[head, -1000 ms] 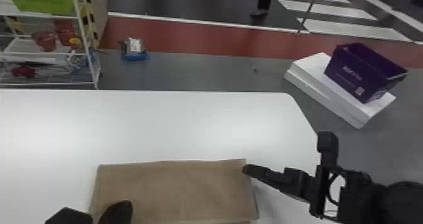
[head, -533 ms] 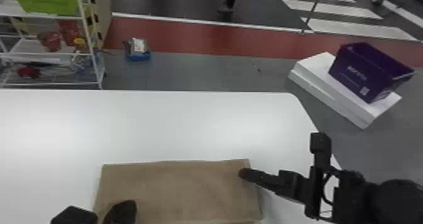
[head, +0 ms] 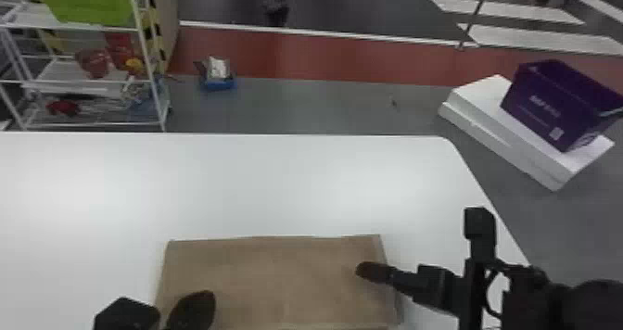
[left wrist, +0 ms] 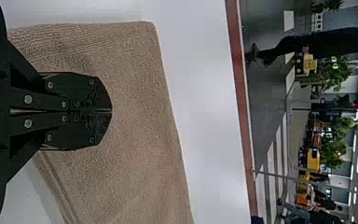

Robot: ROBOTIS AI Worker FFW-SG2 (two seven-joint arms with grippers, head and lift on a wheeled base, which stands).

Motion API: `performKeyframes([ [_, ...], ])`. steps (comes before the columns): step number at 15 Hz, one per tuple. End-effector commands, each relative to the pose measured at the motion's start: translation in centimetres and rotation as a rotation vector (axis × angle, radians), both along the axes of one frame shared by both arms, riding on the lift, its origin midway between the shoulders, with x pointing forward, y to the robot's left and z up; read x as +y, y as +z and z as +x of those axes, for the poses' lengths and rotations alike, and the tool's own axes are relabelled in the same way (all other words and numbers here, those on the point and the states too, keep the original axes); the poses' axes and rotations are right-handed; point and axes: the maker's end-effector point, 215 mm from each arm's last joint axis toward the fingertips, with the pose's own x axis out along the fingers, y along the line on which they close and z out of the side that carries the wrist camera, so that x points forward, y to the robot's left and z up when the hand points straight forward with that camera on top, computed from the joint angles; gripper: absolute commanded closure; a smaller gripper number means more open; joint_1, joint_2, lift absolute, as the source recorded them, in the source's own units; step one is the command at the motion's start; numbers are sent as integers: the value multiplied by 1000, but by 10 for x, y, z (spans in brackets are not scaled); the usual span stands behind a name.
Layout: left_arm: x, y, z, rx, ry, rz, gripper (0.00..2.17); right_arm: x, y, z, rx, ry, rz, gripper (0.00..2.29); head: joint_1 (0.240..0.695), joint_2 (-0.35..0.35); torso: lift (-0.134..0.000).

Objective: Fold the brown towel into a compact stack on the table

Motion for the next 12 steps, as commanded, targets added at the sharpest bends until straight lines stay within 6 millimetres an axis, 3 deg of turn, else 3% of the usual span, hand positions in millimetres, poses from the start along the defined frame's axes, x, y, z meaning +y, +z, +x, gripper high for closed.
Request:
performKeyframes([
  [1, 0, 0, 0, 2, 0, -1, 1865, 2, 1, -1, 10, 10, 3, 508, 695, -176, -124],
  [5, 0, -3, 0, 11, -1, 2, 1865, 0, 1, 3, 10, 11, 12, 1332, 695, -176, -124],
  [9, 1, -5, 1, 15, -2, 5, 1865, -6, -2, 3, 21, -3, 24, 1335, 695, -181, -124],
  [12, 0, -7, 2, 23, -3, 6, 1865, -2, 19, 3, -27, 4, 62, 1420, 695, -182, -124],
])
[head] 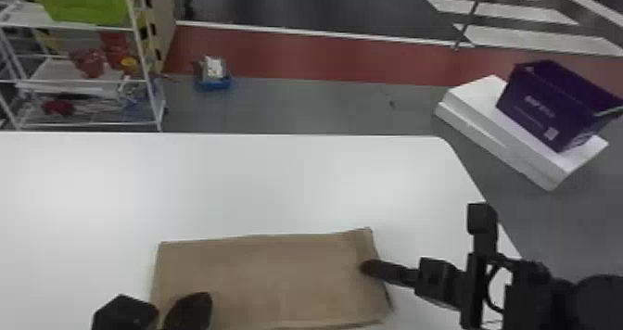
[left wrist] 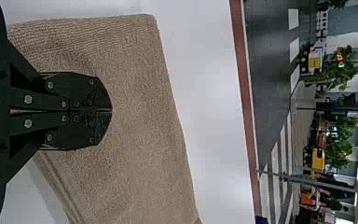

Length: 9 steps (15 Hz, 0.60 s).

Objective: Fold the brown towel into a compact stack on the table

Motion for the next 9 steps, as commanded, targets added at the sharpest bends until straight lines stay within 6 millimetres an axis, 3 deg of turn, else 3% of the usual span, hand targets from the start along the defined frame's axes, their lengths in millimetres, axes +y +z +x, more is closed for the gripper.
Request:
performKeyframes([
  [1, 0, -5, 0, 14, -1, 4, 1865, 6, 15, -8, -21, 17, 39, 1420, 695, -181, -124],
  [4, -2, -12, 0, 32, -4, 8, 1865, 6, 46, -7, -90, 20, 81, 1420, 695, -179, -124],
  [9, -15, -18, -2, 45, -22, -4, 1865, 42, 76, -3, -153, 82, 145, 1420, 695, -164, -124],
])
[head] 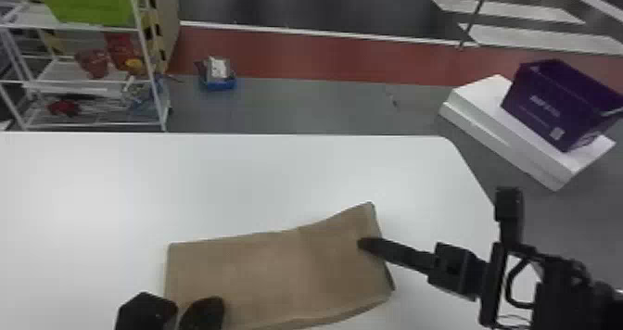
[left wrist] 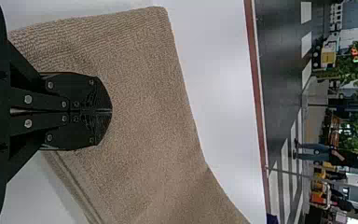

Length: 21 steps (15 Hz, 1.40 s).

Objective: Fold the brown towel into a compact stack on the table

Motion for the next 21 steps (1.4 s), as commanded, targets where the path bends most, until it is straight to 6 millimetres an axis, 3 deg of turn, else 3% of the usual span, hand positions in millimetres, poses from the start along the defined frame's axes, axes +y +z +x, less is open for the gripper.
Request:
performKeyframes([
  [1, -5, -2, -1, 4, -9, -4, 1865, 25, 3, -2, 4, 48, 15, 1420, 695, -158, -124],
  [9, -33, 1, -6, 4, -46, -37, 1865, 95, 21, 1, -38, 172, -1, 1420, 695, -85, -124],
  [15, -50, 5, -11, 5, -70, -55, 1865, 140, 12, -10, -24, 271, -44, 1420, 695, -34, -124],
  [18, -48, 11, -11, -7, -69, -56, 1865, 132, 15, -5, -35, 251, -60, 1420, 695, -16, -124],
  [21, -16, 29, -5, -37, -24, -47, 1865, 105, 32, 15, -71, 186, -47, 1420, 695, -22, -124],
])
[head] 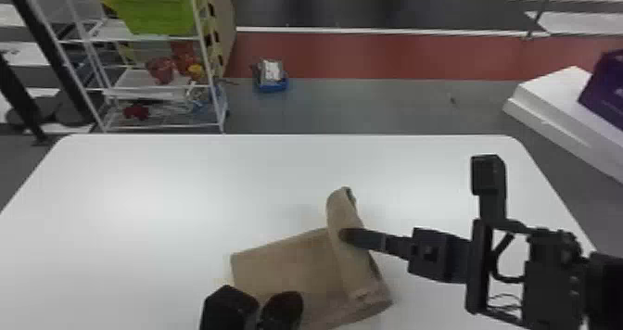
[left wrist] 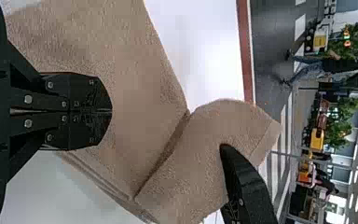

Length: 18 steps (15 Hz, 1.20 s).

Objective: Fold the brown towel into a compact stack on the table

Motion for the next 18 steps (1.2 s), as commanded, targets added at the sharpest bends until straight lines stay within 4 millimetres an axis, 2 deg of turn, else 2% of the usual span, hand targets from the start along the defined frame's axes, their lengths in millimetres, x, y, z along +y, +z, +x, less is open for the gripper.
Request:
performKeyframes([
  [1, 31, 8, 8, -10, 42, 8, 1865, -15, 12, 9, -16, -21, 15, 1420, 695, -24, -124],
  [3, 53, -3, 12, 22, 57, 22, 1865, -17, 25, 15, -41, -25, 32, 1420, 695, -11, -124],
  [4, 63, -16, 11, 53, 60, 30, 1865, -16, 28, 16, -47, -21, 33, 1420, 695, 0, -124],
  [9, 88, -50, 9, 131, 83, 23, 1865, -2, 31, 16, -58, 7, 19, 1420, 695, 71, -124],
  [14, 78, -56, 8, 144, 72, 9, 1865, 33, 21, -1, -39, 87, 4, 1420, 695, 126, -124],
  [18, 64, -52, 9, 134, 56, -6, 1865, 60, -10, -19, 33, 153, -20, 1420, 695, 149, -124],
])
